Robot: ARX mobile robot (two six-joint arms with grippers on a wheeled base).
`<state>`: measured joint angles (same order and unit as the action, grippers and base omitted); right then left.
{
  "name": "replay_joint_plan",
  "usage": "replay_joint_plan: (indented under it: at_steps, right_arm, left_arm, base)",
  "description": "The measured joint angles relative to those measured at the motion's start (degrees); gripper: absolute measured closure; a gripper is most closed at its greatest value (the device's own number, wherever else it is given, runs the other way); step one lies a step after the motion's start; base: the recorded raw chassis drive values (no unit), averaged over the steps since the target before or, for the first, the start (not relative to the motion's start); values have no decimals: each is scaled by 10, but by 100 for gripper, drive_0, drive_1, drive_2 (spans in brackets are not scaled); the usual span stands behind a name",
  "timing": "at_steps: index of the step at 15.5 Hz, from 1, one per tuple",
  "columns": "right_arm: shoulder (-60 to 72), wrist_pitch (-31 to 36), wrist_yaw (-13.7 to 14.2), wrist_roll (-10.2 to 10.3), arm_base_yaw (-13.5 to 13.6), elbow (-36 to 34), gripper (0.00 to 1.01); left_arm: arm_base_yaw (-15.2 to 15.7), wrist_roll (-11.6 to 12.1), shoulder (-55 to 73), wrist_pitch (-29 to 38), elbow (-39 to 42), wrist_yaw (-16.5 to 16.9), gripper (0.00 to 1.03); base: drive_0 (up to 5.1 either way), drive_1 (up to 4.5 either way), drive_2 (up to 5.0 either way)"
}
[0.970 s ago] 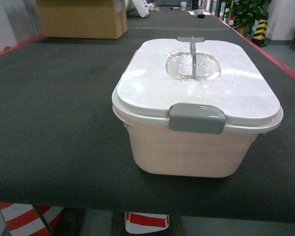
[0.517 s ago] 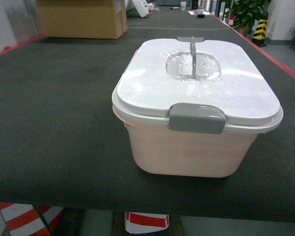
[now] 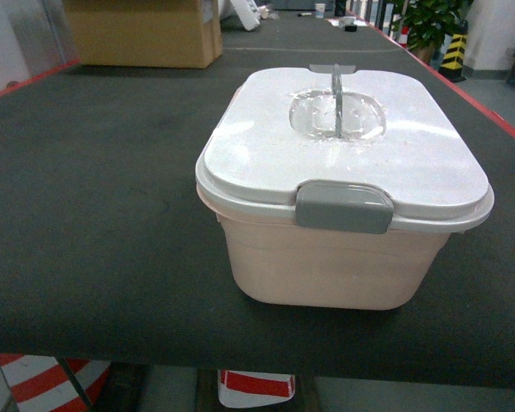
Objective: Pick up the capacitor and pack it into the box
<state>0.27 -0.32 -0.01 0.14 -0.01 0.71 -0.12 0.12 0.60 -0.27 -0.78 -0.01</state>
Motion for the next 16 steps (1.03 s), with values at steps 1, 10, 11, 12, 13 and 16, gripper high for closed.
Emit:
replay_joint_plan:
  at_steps: [1,10,11,12,13,16]
  right_arm:
    - [0,0,0,0,0,0,3]
    - [0,0,0,0,0,0,3]
    - [0,0,0,0,0,0,3]
    - [0,0,0,0,0,0,3]
    - [0,0,0,0,0,0,3]
    - [0,0,0,0,0,0,3]
  left_arm:
    - [0,0,0,0,0,0,5]
    - [0,0,0,0,0,0,5]
    - [0,0,0,0,0,0,5]
    - [0,0,0,0,0,0,5]
    - [0,0,0,0,0,0,5]
    - [0,0,0,0,0,0,5]
  base:
    - [0,0,0]
    - [0,0,0]
    - [0,0,0]
    - [0,0,0]
    - [0,0,0]
    - [0,0,0]
